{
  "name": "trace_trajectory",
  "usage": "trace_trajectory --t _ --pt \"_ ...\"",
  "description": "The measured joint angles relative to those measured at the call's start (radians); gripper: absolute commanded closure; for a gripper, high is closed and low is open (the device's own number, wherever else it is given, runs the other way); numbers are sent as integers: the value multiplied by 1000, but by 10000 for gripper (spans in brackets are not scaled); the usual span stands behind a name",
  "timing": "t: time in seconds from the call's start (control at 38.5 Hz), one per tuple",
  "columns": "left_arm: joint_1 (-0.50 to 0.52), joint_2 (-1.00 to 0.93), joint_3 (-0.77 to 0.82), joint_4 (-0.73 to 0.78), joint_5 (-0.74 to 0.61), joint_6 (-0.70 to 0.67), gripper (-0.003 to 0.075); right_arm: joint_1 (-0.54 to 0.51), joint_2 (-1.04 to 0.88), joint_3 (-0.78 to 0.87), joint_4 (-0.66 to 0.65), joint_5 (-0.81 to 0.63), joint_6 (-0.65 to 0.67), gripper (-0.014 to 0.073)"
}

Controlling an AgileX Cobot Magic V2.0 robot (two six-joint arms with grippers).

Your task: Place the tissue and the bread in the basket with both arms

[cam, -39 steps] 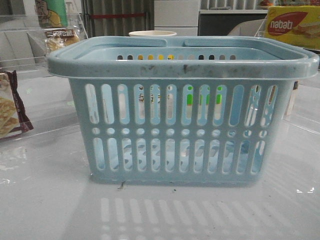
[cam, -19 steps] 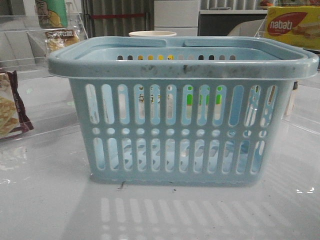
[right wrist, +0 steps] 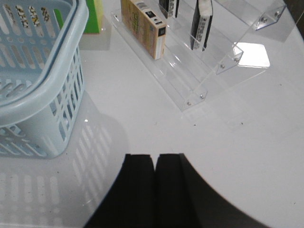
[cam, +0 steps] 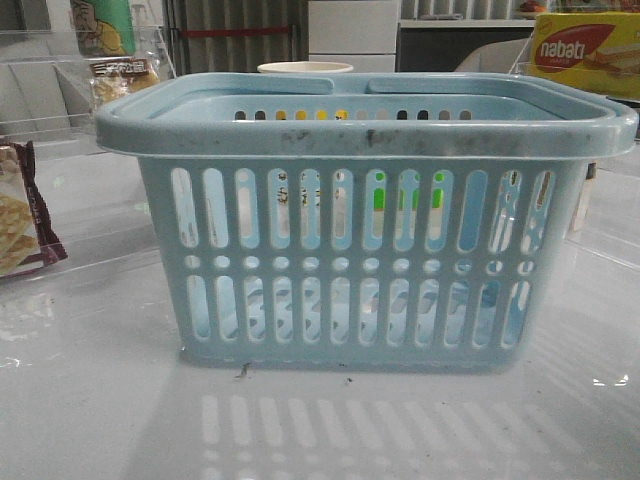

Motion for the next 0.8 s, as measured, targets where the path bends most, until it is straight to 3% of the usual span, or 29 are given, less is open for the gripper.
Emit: trace_trajectory --t 0.21,0.29,0.36,0.52,0.6,0.8 --pt "0 20 0 -3 11 0 629 0 43 0 0 9 0 536" --pt "0 29 0 -3 13 0 608 0 55 0 0 9 0 482" --pt "0 37 0 -3 15 0 526 0 66 0 0 11 0 375" --pt "0 48 0 -5 15 0 258 0 84 0 1 9 0 123" --pt "0 48 0 -5 15 0 223 0 91 0 1 5 0 76" --pt "0 48 0 -5 15 0 226 0 138 0 -18 -1 0 74"
